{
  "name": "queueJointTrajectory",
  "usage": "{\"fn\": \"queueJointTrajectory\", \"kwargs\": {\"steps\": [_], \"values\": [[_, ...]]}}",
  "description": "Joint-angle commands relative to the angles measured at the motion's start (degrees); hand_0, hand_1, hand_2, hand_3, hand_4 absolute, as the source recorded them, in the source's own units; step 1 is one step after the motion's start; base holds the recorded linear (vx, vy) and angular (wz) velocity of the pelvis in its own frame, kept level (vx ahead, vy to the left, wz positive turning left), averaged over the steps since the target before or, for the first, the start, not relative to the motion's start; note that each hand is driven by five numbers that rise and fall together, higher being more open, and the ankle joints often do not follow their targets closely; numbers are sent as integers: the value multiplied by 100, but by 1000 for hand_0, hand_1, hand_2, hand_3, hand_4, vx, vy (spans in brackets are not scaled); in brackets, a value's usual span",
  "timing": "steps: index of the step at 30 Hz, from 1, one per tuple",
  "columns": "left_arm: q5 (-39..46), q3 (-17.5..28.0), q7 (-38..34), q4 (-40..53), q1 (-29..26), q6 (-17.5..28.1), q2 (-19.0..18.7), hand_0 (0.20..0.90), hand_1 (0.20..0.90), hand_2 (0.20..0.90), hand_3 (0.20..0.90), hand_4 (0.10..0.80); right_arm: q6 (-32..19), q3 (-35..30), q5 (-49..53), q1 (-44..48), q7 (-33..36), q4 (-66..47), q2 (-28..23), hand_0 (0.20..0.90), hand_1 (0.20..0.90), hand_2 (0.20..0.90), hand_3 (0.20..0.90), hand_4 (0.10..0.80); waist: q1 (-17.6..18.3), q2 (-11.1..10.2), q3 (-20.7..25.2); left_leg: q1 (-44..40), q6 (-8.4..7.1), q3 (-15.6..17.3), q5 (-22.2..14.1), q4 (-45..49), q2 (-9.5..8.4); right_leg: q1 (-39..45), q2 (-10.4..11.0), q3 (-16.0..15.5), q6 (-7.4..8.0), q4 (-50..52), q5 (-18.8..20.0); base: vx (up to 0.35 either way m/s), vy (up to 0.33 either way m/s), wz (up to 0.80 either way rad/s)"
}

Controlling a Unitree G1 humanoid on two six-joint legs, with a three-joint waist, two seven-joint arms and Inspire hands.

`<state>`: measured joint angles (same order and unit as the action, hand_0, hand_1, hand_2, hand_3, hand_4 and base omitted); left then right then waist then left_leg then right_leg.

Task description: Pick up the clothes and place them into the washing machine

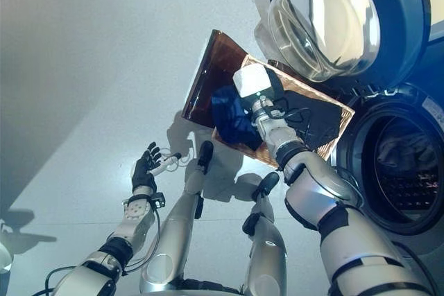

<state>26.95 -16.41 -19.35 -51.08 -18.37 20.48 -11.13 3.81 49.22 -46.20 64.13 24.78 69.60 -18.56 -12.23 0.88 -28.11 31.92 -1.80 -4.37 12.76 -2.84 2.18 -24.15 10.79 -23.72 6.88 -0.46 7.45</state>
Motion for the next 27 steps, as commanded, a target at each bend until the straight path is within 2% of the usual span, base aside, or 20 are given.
{"fn": "queueJointTrajectory", "kwargs": {"steps": [1, 9, 10, 11, 12, 27], "values": [[-35, -87, -106, 101, 91, 271, -126, 900, 900, 900, 900, 800, 127, 8, 71, 236, 156, 245, -314, 200, 200, 200, 200, 300, -66, 10, 33, -210, -505, 228, -83, -216, -43, 2, 285, 210, 179, 432, 157, 8, -4, -5], [-82, -58, -130, -5, 121, 228, -106, 900, 900, 900, 900, 800, 98, -141, 261, 147, 247, 132, -405, 200, 200, 200, 200, 300, 4, -32, 98, -299, -488, 288, -119, -216, -28, 54, 260, 256, 175, 408, 163, -6, 5, -3], [-90, -57, -123, -24, 116, 221, -105, 900, 900, 900, 900, 800, 80, -182, 304, 144, 268, 108, -443, 200, 200, 200, 200, 300, 15, -11, 90, -239, -452, 302, 22, -216, -44, 8, 272, 195, 112, 398, 280, 14, 5, -6], [-96, -33, -132, -67, 135, 220, -100, 900, 900, 900, 900, 800, 59, -224, 372, 102, 293, 77, -456, 200, 200, 200, 200, 300, 27, -34, 128, -321, -487, 307, -122, -216, -20, 66, 256, 255, 178, 404, 164, -62, 36, -3], [-102, -26, -135, -91, 135, 212, -102, 900, 900, 900, 900, 800, 44, -271, 426, 77, 316, 31, -488, 200, 200, 200, 200, 300, 38, -22, 126, -268, -450, 321, 9, -216, -32, 18, 275, 201, 114, 399, 281, 33, 7, -3], [-257, 180, -190, -637, 282, 95, -103, 900, 900, 900, 900, 800, -347, -1087, 1665, -401, 695, -682, -685, 200, 200, 200, 200, 300, 250, -130, 419, -652, -402, 527, -143, -216, 40, 268, 220, 393, 102, 347, 255, 28, 3, -7]]}}
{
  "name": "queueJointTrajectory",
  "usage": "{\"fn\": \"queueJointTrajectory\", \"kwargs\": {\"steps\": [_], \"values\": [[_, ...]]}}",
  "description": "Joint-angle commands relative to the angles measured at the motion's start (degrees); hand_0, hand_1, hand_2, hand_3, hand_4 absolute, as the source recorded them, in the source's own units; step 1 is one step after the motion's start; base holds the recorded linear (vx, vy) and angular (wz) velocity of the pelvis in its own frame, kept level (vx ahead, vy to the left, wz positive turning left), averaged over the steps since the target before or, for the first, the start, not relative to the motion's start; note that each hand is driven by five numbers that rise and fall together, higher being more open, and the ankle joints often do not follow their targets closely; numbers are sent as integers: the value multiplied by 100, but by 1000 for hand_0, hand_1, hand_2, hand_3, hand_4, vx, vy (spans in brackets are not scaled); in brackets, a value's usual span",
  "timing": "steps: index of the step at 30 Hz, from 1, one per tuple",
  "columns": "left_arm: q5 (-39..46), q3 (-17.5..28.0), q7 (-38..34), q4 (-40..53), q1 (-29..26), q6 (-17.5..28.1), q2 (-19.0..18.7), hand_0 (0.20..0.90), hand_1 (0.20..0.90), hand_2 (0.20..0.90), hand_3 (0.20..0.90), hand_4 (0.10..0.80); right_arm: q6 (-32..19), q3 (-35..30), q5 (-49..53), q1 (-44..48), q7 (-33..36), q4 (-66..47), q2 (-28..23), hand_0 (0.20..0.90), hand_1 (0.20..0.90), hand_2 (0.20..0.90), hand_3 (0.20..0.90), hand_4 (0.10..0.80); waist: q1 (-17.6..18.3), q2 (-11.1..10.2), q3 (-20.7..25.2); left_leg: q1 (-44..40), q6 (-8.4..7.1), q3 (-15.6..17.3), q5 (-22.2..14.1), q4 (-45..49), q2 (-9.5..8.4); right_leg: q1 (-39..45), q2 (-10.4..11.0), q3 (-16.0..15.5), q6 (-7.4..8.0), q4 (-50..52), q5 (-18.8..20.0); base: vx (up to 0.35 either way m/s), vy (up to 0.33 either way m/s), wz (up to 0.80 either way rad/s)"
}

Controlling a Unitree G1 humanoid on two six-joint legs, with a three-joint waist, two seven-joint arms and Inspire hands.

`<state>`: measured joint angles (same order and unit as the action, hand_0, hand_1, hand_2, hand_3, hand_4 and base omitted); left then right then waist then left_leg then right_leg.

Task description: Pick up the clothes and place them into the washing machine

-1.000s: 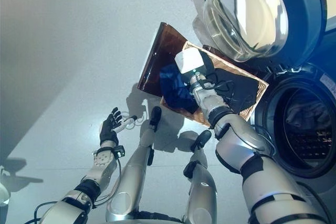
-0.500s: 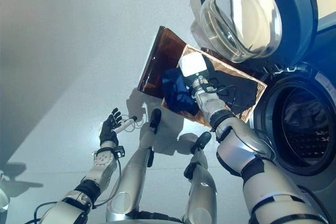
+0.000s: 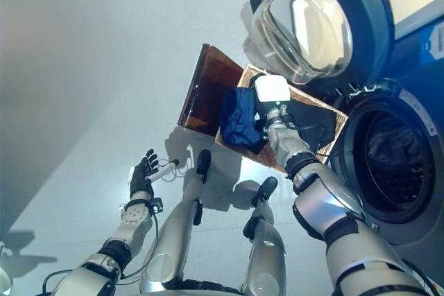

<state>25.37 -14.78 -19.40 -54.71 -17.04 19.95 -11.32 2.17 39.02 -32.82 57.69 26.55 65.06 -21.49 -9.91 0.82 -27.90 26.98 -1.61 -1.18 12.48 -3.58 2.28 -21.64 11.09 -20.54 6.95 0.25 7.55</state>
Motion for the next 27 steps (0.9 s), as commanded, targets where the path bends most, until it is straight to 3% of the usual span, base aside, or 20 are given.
{"fn": "queueJointTrajectory", "kwargs": {"steps": [1, 11, 20, 21, 27], "values": [[-102, 50, -199, -284, 182, 147, -86, 900, 900, 900, 900, 800, -274, -208, 561, 162, 549, -436, -407, 200, 200, 200, 200, 300, 57, -134, 437, -202, -417, 231, -131, -142, 31, 45, 172, 112, 98, 257, 243, 50, -13, -13], [-149, 134, -218, -236, 293, 138, -31, 900, 900, 900, 900, 800, -832, -872, 1633, -395, 649, -1596, -461, 200, 200, 200, 200, 300, 178, -168, 597, -350, -387, 325, -210, -142, 53, 145, 142, 185, 105, 219, 214, 36, -9, -6], [-243, 266, -242, -311, 344, 87, 13, 900, 900, 900, 900, 800, -1389, -1474, 2817, -1306, 486, -2183, -153, 200, 200, 200, 200, 300, 279, -204, 723, -477, -365, 353, -286, -142, 64, 259, 129, 193, 106, 202, 179, 24, -8, -2], [-278, 306, -241, -360, 350, 60, 20, 900, 900, 900, 900, 800, -1627, -1686, 3459, -1608, 368, -2260, 27, 200, 200, 200, 200, 300, 311, -206, 745, -521, -359, 368, -303, -142, 63, 290, 126, 207, 107, 204, 172, 0, 0, 0], [-292, 422, -194, -398, 370, 6, -23, 900, 900, 900, 900, 800, -2113, -2125, 5074, -2412, -122, -2449, 449, 200, 200, 200, 200, 300, 378, -202, 792, -655, -349, 442, -349, -142, 73, 382, 117, 269, 115, 187, 164, 10, 2, -7]]}}
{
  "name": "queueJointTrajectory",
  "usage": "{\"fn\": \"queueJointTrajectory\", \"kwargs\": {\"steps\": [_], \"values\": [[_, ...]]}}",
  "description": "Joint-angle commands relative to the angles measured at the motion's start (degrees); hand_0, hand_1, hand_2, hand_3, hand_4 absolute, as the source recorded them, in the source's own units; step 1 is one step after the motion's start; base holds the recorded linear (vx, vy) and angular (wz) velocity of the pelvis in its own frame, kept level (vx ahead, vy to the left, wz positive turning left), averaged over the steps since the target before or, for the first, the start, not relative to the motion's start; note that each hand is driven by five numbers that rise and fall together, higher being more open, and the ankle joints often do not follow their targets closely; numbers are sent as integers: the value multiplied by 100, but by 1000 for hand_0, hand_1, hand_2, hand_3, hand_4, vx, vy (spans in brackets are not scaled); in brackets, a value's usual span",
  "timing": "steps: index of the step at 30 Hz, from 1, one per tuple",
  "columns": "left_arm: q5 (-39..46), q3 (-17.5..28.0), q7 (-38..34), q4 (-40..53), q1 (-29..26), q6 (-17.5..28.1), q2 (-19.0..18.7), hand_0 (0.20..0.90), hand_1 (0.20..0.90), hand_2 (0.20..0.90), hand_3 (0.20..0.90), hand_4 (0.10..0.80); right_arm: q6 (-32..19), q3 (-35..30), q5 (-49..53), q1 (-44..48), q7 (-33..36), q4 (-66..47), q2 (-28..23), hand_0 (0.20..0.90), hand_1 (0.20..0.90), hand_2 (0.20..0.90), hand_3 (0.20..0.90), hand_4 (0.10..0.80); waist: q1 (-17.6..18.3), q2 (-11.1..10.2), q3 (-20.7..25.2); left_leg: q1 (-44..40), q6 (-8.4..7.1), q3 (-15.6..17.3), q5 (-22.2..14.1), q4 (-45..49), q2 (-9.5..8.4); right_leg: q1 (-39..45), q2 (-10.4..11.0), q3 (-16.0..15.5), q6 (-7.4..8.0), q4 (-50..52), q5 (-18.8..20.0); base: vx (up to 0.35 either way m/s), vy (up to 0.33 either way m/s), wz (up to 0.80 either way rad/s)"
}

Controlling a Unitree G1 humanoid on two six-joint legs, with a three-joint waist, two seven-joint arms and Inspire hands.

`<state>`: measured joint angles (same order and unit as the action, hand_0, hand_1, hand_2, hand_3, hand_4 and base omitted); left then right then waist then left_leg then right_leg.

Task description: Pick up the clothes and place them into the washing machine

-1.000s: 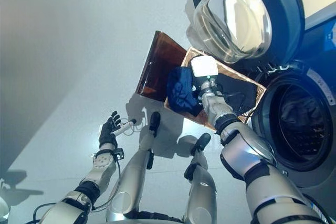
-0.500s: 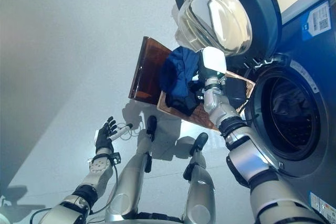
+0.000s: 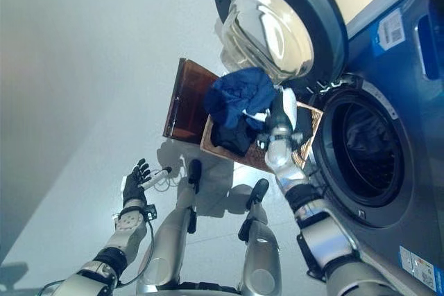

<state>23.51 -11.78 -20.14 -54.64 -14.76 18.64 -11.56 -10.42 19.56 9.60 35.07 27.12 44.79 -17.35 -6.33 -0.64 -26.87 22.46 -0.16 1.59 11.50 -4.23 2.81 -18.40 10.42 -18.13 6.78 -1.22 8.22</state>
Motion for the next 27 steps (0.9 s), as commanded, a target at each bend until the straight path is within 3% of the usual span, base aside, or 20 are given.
{"fn": "queueJointTrajectory", "kwargs": {"steps": [1, 6, 8, 9, 17, 27], "values": [[-116, 129, -111, -410, 144, 146, -6, 900, 900, 900, 900, 800, -989, -293, 1305, -293, -324, -426, 162, 200, 200, 200, 200, 300, 38, -50, 695, -233, -490, 178, -261, -77, 18, 70, 181, 45, 130, 329, 98, 0, 0, 0], [-59, 102, -37, -478, 93, 131, 2, 900, 900, 900, 900, 800, -1403, -696, 3113, -810, -840, -356, 716, 200, 200, 200, 200, 300, 122, 44, 709, -312, -489, 270, -296, -77, 13, 69, 184, 140, 121, 314, 90, -11, 31, -9], [-18, 88, -26, -482, 80, 138, 16, 900, 900, 900, 900, 800, -1427, -714, 3365, -829, -961, -339, 781, 200, 200, 200, 200, 300, 130, 67, 707, -317, -488, 285, -298, -77, 11, 64, 187, 159, 121, 311, 92, -22, 17, -15], [42, -36, 5, -423, 59, 176, 52, 900, 900, 900, 900, 800, -1587, -878, 4156, -888, -1129, -232, 995, 200, 200, 200, 200, 300, 156, 143, 687, -315, -491, 325, -308, -77, -1, 52, 202, 197, 126, 281, 108, -37, 25, -9], [393, -429, 201, -417, 61, 191, 227, 900, 900, 900, 900, 800, -1904, -1550, 6491, -684, -1796, 62, 1460, 200, 200, 200, 200, 300, 201, 470, 647, -314, -479, 412, -353, -77, -81, -48, 264, 332, 134, 261, 113, -25, 30, -8], [729, -792, 378, -353, 88, 246, 387, 900, 900, 900, 900, 800, -2233, -2218, 7702, -211, -2070, 379, 1553, 200, 200, 200, 200, 300, 189, 804, 604, -237, -466, 464, -365, -77, -141, -189, 339, 421, 141, 276, 110, -12, 11, -4]]}}
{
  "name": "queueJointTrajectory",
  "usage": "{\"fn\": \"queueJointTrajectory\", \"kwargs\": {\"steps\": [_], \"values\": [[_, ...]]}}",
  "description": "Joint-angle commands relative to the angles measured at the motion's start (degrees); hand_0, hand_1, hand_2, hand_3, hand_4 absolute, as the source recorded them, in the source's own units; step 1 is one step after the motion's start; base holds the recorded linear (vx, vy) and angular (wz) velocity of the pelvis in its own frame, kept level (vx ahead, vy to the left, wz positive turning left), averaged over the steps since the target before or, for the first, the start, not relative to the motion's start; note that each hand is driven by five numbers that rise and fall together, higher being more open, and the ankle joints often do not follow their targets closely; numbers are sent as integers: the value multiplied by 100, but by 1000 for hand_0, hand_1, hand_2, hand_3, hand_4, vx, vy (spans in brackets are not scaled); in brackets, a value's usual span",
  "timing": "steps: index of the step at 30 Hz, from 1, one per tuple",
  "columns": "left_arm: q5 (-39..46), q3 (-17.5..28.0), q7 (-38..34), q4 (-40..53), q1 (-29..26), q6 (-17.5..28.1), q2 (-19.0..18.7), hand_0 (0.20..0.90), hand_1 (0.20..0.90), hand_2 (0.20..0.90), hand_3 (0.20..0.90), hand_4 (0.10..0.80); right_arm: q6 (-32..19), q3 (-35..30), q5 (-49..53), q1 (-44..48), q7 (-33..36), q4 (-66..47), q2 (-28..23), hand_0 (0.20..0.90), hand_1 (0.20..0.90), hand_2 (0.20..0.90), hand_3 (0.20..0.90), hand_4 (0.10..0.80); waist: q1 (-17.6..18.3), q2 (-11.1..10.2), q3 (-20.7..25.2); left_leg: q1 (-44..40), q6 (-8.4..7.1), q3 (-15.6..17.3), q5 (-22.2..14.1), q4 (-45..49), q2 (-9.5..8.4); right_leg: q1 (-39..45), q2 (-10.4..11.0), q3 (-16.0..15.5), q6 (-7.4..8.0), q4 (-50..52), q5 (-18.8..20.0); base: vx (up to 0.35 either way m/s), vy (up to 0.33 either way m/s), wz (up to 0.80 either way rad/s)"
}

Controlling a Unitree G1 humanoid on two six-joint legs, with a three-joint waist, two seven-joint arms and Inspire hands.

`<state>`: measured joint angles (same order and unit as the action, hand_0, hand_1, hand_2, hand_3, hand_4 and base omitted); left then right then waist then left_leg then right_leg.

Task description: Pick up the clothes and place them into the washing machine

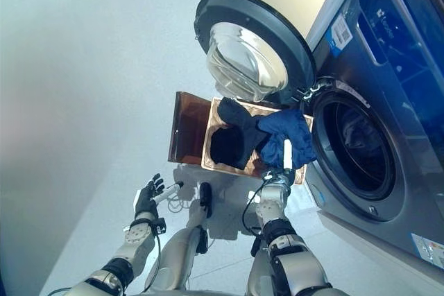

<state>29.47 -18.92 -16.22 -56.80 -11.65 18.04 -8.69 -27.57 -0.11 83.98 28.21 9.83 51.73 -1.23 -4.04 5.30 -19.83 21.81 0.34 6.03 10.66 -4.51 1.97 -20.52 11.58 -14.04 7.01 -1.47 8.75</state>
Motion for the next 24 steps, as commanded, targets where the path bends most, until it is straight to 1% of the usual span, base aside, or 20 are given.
{"fn": "queueJointTrajectory", "kwargs": {"steps": [1, 2, 3, 4, 6, 11, 14, 21, 22, 23, 24], "values": [[161, -125, -9, -115, -225, 313, 117, 900, 900, 900, 900, 800, -580, -311, 375, 520, -367, -312, -30, 200, 200, 200, 200, 300, -45, 249, -112, -161, -515, 31, -279, -49, -65, 6, 224, 23, 118, 303, 58, -9, 6, -4], [162, -128, -9, -114, -225, 312, 116, 900, 900, 900, 900, 800, -581, -313, 382, 521, -374, -308, -31, 200, 200, 200, 200, 300, -49, 249, -111, -160, -515, 32, -280, -49, -64, 4, 224, 24, 118, 305, 58, 0, 0, 0], [207, -190, 9, -103, -219, 331, 144, 900, 900, 900, 900, 800, -666, -456, 532, 648, -400, -257, -57, 200, 200, 200, 200, 300, -49, 322, -127, -139, -518, 34, -281, -49, -79, -23, 241, 33, 119, 311, 55, 0, 0, 0], [209, -195, 9, -104, -222, 332, 146, 900, 900, 900, 900, 800, -664, -462, 538, 656, -408, -247, -64, 200, 200, 200, 200, 300, -54, 325, -127, -137, -518, 34, -281, -49, -79, -25, 241, 34, 119, 313, 55, 0, 0, 0], [228, -250, 47, -130, -213, 325, 173, 900, 900, 900, 900, 800, -809, -619, 711, 788, -445, -254, -103, 200, 200, 200, 200, 300, -54, 429, -133, -118, -518, 59, -279, -49, -100, -57, 266, 58, 128, 322, 59, 0, 0, 0], [249, -265, 60, -226, -199, 340, 204, 900, 900, 900, 900, 800, -977, -844, 875, 896, -493, -243, -221, 200, 200, 200, 200, 300, -36, 538, -109, -115, -512, 86, -293, -49, -131, -106, 283, 118, 135, 338, 63, -3, 22, -4], [270, -260, 63, -272, -190, 365, 208, 900, 900, 900, 900, 800, -1155, -1089, 1036, 1018, -520, -294, -400, 200, 200, 200, 200, 300, -15, 644, -85, -106, -511, 109, -305, -49, -146, -147, 310, 151, 142, 364, 55, 0, 0, 0], [253, -259, 77, -351, -120, 395, 219, 900, 900, 900, 900, 800, -1395, -1616, 1184, 1351, -462, -102, -999, 200, 200, 200, 200, 300, -11, 780, -31, -99, -508, 131, -332, -49, -162, -189, 311, 196, 155, 379, 31, 0, 0, 0], [254, -260, 77, -352, -122, 396, 220, 900, 900, 900, 900, 800, -1394, -1617, 1186, 1353, -464, -99, -1002, 200, 200, 200, 200, 300, -13, 781, -32, -99, -508, 131, -333, -49, -161, -190, 310, 196, 155, 380, 31, 0, 0, 0], [245, -269, 90, -356, -92, 408, 227, 900, 900, 900, 900, 800, -1446, -1713, 1183, 1452, -435, -51, -1205, 200, 200, 200, 200, 300, -7, 808, -12, -81, -499, 140, -300, -49, -159, -220, 306, 201, 143, 386, 66, 0, 0, 0], [233, -264, 98, -374, -76, 408, 226, 900, 900, 900, 900, 800, -1468, -1769, 1185, 1488, -421, -29, -1292, 200, 200, 200, 200, 300, -5, 808, 12, -102, -506, 141, -338, -49, -160, -206, 307, 205, 153, 388, 34, 20, 3, -5]]}}
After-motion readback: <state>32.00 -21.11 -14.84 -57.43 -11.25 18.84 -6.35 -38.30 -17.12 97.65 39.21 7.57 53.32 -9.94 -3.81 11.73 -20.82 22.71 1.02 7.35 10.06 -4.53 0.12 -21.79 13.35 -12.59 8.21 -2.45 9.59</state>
